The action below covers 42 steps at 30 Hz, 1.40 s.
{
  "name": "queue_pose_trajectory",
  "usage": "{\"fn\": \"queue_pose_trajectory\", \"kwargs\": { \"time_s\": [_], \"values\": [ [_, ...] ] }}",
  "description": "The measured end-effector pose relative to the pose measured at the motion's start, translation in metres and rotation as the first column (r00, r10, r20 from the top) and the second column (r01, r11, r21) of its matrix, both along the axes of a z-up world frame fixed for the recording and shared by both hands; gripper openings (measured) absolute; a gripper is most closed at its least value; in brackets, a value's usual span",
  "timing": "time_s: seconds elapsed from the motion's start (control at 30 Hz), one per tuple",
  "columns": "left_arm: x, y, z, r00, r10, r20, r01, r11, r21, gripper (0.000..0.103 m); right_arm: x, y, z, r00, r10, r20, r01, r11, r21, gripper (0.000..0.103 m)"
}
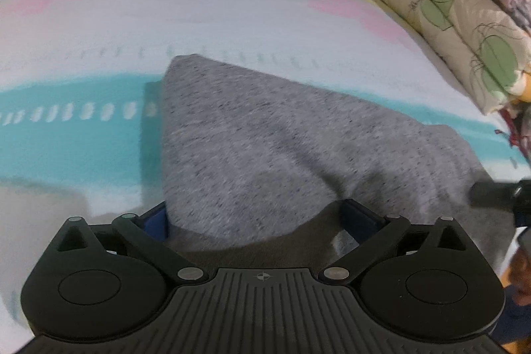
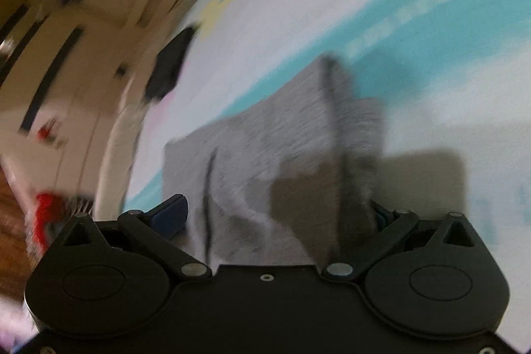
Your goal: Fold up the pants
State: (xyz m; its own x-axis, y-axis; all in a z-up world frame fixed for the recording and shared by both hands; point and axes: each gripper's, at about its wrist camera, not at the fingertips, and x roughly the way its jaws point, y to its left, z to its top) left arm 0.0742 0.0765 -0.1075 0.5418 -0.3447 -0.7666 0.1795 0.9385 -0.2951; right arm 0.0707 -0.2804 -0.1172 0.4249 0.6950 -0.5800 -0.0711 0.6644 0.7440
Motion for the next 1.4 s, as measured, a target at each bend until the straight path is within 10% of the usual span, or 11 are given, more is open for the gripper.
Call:
{"fn": "queue_pose_trajectory", "kwargs": {
  "time_s": [0.1,0.17,0.2,0.27,0.43,0.67,0.8,0.9,0.93,1.07,1.4],
  "values": [
    [-0.001,0.002,0.003,0.999,0.028,0.021,-0.027,0.999,-0.042,0.062,0.006,0.014,0.004,0.999,0.047,0.014,-0.046,0.998,-0.036,0.103],
    [-0.001,0.004,0.004,0.999,0.052,0.003,-0.051,0.993,-0.105,0.03,0.005,0.017,0.007,1.0,0.013,0.001,-0.013,0.999,-0.045,0.067],
    [-0.002,0.004,0.007,0.998,0.067,-0.001,-0.067,0.991,-0.118,0.029,0.003,0.018,0.009,1.0,0.001,-0.007,-0.002,0.996,-0.087,0.045],
    [-0.006,-0.005,0.017,0.998,0.066,0.016,-0.065,0.996,-0.054,0.024,0.0,0.024,0.014,1.0,-0.017,-0.002,0.017,0.995,-0.102,0.044],
    [-0.004,-0.011,0.06,0.989,0.091,0.12,-0.09,0.996,-0.011,0.023,-0.01,0.049,0.068,0.989,0.058,0.134,-0.025,0.972,-0.235,0.043],
    [0.101,0.007,0.117,0.969,0.126,0.214,-0.124,0.992,-0.025,0.023,0.073,0.066,0.141,0.962,0.098,0.254,-0.028,0.963,-0.266,0.043],
    [0.165,0.006,0.107,0.972,0.136,0.193,-0.15,0.987,0.062,0.036,0.141,0.078,0.149,0.956,0.107,0.275,-0.02,0.954,-0.299,0.046],
    [0.19,0.011,0.069,0.97,0.224,0.091,-0.239,0.949,0.206,0.044,0.183,0.092,0.129,0.96,0.095,0.262,0.017,0.919,-0.394,0.073],
    [0.193,0.013,0.057,0.969,0.239,0.06,-0.247,0.941,0.234,0.043,0.194,0.094,0.119,0.966,0.051,0.253,0.072,0.888,-0.455,0.087],
    [0.192,0.022,0.035,0.947,0.321,-0.012,-0.31,0.923,0.229,0.043,0.21,0.099,0.09,0.979,0.006,0.204,0.127,0.764,-0.632,0.083],
    [0.129,0.004,0.117,0.917,0.359,0.171,-0.391,0.895,0.216,0.054,0.157,0.116,0.131,0.954,0.035,0.297,0.185,0.712,-0.677,0.098]
  ]
}}
